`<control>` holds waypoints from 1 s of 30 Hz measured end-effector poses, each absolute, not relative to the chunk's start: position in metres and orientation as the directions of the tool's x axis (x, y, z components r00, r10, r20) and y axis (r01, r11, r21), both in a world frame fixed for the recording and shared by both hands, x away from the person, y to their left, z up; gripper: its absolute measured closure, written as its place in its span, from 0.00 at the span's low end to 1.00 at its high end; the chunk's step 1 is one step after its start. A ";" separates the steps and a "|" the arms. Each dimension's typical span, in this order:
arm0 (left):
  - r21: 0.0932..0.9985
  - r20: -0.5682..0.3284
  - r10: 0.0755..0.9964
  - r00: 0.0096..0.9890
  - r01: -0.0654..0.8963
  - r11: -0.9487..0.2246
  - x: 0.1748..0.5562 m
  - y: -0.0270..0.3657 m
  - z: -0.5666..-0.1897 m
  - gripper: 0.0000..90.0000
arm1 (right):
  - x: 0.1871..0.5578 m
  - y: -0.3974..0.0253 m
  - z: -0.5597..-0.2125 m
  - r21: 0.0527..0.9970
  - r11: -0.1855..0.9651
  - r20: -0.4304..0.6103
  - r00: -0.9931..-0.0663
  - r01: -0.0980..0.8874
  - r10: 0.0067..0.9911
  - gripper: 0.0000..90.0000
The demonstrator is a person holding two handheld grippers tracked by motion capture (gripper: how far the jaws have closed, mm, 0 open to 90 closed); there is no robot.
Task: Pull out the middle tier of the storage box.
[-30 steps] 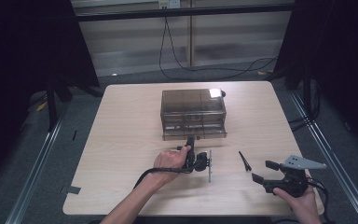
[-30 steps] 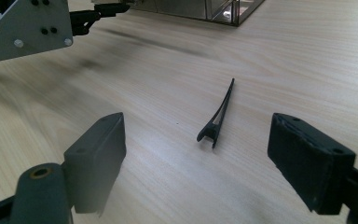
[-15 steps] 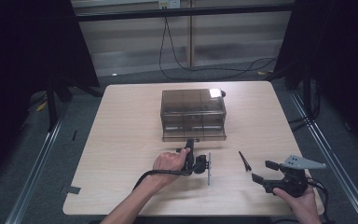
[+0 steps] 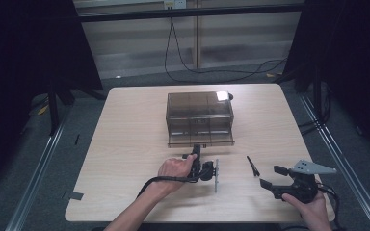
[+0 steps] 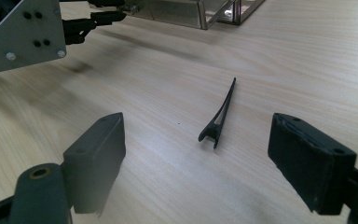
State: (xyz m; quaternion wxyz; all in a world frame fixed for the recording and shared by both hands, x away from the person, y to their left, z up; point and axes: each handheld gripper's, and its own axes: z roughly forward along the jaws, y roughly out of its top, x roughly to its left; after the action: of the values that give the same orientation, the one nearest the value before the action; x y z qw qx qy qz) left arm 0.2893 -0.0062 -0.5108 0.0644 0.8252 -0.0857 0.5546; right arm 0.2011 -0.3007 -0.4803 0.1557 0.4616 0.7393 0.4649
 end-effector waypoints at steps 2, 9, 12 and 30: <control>0.013 0.925 -0.070 0.373 -0.214 -0.977 0.289 -0.006 -0.511 0.89 | 0.201 -0.301 -0.480 0.831 0.142 0.198 -0.525 0.538 0.828 0.21; 0.014 0.925 -0.072 0.372 -0.222 -0.975 0.289 -0.006 -0.511 0.89 | 0.201 -0.301 -0.480 0.830 0.143 0.198 -0.525 0.539 0.828 0.21; 0.013 0.925 -0.073 0.372 -0.225 -0.974 0.289 -0.005 -0.511 0.89 | 0.201 -0.301 -0.480 0.829 0.143 0.199 -0.524 0.540 0.828 0.21; 0.067 0.910 -0.032 0.413 -0.223 -0.973 0.288 -0.003 -0.508 0.87 | 0.201 -0.301 -0.480 0.828 0.144 0.200 -0.525 0.542 0.827 0.20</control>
State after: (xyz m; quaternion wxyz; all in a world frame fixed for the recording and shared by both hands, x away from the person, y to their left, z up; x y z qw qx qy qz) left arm 0.2883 -0.0027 -0.5080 0.0889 0.8360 -0.0765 0.5361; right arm 0.2013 -0.3007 -0.4803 0.1539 0.4626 0.7403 0.4629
